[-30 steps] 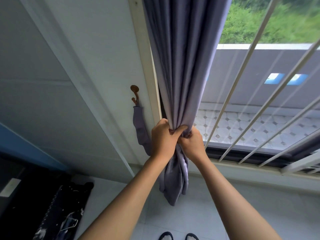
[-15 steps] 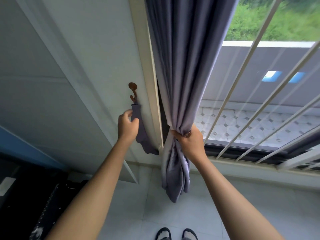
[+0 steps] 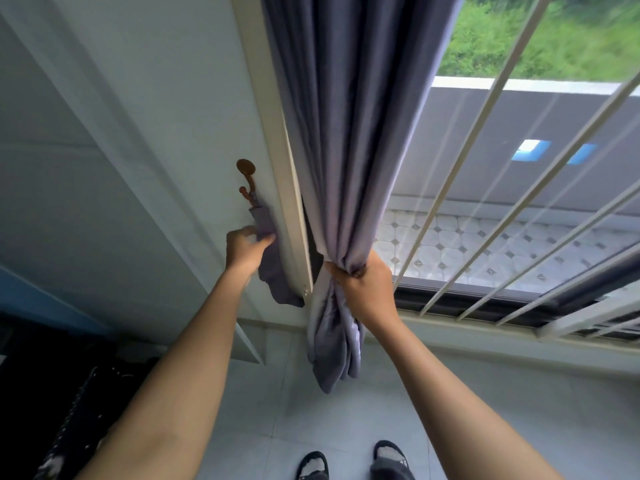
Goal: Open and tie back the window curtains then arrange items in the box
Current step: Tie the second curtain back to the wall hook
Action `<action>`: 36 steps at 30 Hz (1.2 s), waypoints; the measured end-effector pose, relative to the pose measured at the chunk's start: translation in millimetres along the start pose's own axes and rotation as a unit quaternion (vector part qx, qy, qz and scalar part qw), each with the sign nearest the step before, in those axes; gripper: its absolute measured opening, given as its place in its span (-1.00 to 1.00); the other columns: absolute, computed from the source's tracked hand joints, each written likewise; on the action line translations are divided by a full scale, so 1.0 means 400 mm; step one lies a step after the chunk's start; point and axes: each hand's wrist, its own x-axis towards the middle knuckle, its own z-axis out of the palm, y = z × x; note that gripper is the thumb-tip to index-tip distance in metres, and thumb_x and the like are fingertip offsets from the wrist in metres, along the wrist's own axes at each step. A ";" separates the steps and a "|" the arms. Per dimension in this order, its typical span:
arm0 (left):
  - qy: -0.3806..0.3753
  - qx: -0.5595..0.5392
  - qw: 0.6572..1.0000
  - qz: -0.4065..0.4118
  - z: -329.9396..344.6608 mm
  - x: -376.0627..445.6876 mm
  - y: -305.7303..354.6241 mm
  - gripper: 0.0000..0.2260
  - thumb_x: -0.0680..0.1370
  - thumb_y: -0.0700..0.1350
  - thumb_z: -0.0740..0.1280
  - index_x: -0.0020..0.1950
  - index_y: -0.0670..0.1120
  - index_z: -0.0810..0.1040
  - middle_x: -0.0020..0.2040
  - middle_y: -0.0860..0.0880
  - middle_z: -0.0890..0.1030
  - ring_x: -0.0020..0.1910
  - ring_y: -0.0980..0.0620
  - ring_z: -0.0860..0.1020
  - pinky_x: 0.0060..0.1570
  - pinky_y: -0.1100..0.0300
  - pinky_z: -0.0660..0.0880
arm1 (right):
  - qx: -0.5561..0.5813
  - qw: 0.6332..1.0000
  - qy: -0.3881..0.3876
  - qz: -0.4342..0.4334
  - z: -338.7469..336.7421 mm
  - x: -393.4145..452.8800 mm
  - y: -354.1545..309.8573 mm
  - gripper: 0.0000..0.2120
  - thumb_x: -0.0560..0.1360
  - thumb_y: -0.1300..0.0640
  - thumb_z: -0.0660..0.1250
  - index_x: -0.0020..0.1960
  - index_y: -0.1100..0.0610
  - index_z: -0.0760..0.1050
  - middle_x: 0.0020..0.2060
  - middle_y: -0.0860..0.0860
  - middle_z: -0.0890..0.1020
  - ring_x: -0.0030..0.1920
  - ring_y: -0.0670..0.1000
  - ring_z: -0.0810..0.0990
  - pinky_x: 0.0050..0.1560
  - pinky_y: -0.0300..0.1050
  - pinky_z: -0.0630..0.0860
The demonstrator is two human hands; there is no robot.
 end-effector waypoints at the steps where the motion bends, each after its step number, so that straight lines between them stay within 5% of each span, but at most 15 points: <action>1: -0.012 0.002 1.000 0.004 -0.002 -0.001 -0.004 -0.76 0.49 -0.09 0.42 0.10 -0.15 0.56 0.02 -0.06 0.59 -0.01 0.01 0.53 -0.04 0.20 0.39 | 0.005 1.000 -0.005 0.003 0.000 0.006 0.000 -0.85 0.43 0.15 0.46 -0.11 0.04 0.49 -0.30 -0.16 0.58 -0.23 -0.07 0.55 -0.31 -0.38 0.40; 7: -0.028 -0.048 0.998 -0.037 -0.019 -0.077 -0.046 -0.84 0.52 -0.12 0.38 -0.02 -0.20 0.53 -0.10 -0.14 0.63 -0.10 -0.06 0.57 -0.08 0.12 0.44 | 0.025 0.999 -0.045 0.008 -0.007 0.027 -0.010 -0.85 0.44 0.18 0.42 -0.02 0.07 0.51 -0.24 -0.14 0.59 -0.21 -0.18 0.54 -0.28 -0.41 0.41; 11: 0.000 -0.065 0.998 -0.013 -0.032 -0.217 -0.038 -0.72 0.44 0.03 0.40 -0.28 -0.13 0.43 -0.39 0.00 0.37 -0.41 0.16 0.28 -0.36 0.20 0.23 | -0.008 0.996 -0.091 0.021 -0.025 0.022 -0.022 -0.81 0.46 0.18 0.38 0.03 0.00 0.48 -0.24 -0.22 0.56 -0.22 -0.19 0.53 -0.32 -0.44 0.41; 16: -0.001 -0.122 0.991 -0.045 -0.021 -0.371 -0.026 -0.82 0.52 -0.08 0.39 -0.22 -0.15 0.54 -0.32 0.02 0.54 -0.32 0.16 0.43 -0.31 0.20 0.28 | -0.114 0.983 -0.142 0.001 -0.040 0.031 -0.037 -0.69 0.48 0.03 0.36 0.20 0.02 0.43 -0.15 -0.10 0.57 -0.15 0.04 0.54 -0.22 -0.11 0.49; 20: 0.015 -0.202 0.977 -0.073 0.031 -0.474 -0.025 -0.87 0.55 -0.14 0.36 -0.07 -0.21 0.59 -0.21 -0.03 0.62 -0.20 0.09 0.53 -0.25 0.25 0.41 | -0.126 0.977 -0.171 -0.006 -0.055 0.035 -0.044 -0.62 0.49 0.02 0.37 0.27 0.07 0.42 -0.12 -0.08 0.54 -0.17 0.01 0.49 -0.19 -0.18 0.38; 26: 0.041 -0.387 0.910 -0.142 0.119 -0.544 0.028 -0.88 0.55 -0.10 0.35 -0.11 -0.11 0.64 -0.21 -0.07 0.69 -0.20 -0.01 0.64 -0.14 0.18 0.55 | -0.168 0.964 -0.206 -0.002 -0.062 0.048 -0.042 -0.72 0.46 -0.07 0.39 0.03 0.11 0.51 -0.23 -0.01 0.58 -0.21 0.08 0.56 -0.39 -0.21 0.34; 31: 0.039 -0.411 0.894 -0.171 0.196 -0.571 0.043 -0.86 0.48 -0.06 0.44 -0.07 -0.11 0.67 -0.12 -0.15 0.70 -0.14 -0.08 0.66 -0.10 0.13 0.58 | -0.162 0.961 -0.225 0.013 -0.061 0.064 -0.035 -0.79 0.46 -0.02 0.38 -0.12 0.13 0.53 -0.35 -0.09 0.55 -0.31 -0.05 0.53 -0.40 -0.25 0.36; 34: 0.045 -0.393 0.897 -0.194 0.228 -0.568 0.038 -0.70 0.36 0.07 0.48 -0.05 -0.11 0.66 -0.11 -0.21 0.69 -0.07 -0.20 0.66 0.04 -0.05 0.57 | -0.132 0.959 -0.245 0.059 -0.051 0.076 -0.018 -0.74 0.37 -0.09 0.41 -0.21 0.12 0.55 -0.35 0.02 0.65 -0.26 0.10 0.65 -0.25 0.00 0.62; 36: 0.045 -0.372 0.909 -0.183 0.239 -0.559 0.038 -0.76 0.42 0.00 0.43 -0.05 -0.15 0.64 -0.08 -0.23 0.67 -0.03 -0.23 0.64 0.06 -0.07 0.57 | -0.120 0.956 -0.254 0.083 -0.047 0.084 -0.008 -0.73 0.33 -0.13 0.43 -0.21 0.08 0.57 -0.33 0.03 0.67 -0.25 0.11 0.67 -0.20 0.11 0.65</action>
